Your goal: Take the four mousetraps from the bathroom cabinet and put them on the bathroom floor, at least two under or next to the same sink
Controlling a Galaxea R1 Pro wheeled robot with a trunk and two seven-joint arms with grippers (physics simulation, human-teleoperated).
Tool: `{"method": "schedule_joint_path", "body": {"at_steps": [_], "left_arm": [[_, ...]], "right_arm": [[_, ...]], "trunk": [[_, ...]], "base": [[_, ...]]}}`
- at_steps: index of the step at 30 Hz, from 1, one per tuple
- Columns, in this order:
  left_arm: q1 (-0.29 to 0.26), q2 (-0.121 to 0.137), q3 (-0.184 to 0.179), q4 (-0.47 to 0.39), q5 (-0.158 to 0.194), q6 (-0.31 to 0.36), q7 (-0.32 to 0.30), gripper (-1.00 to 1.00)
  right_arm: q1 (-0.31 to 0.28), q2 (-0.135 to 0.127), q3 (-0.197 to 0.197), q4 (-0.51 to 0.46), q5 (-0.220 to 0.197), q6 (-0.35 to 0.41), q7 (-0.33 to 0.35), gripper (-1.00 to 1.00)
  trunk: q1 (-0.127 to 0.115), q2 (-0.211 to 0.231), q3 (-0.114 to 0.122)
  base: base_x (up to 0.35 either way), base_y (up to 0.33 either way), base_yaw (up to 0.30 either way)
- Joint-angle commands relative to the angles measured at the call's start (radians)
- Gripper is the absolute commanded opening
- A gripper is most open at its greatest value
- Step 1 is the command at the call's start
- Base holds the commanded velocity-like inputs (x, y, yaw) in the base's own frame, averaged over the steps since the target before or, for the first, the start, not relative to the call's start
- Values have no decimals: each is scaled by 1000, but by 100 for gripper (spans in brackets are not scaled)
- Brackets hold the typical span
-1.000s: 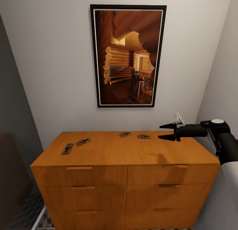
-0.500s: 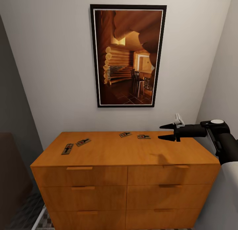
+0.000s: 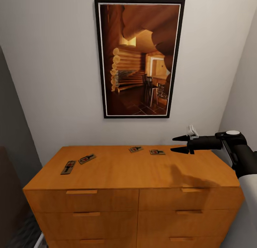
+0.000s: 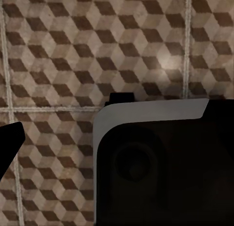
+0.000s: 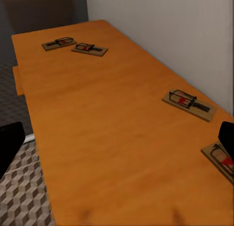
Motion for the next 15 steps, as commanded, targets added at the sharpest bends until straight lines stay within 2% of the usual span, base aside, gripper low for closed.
{"method": "schedule_joint_path", "body": {"at_steps": [1,15], "left_arm": [[0,0,0,1,0,-1,0,100],[0,0,-1,21,-2,-1,0,100]], "right_arm": [[-1,0,0,1,5,10,5,100],[0,1,0,65,39,-45,5,100]], "trunk": [[0,0,-1],[0,0,-1]], "base": [[107,0,0],[23,0,0]]}}
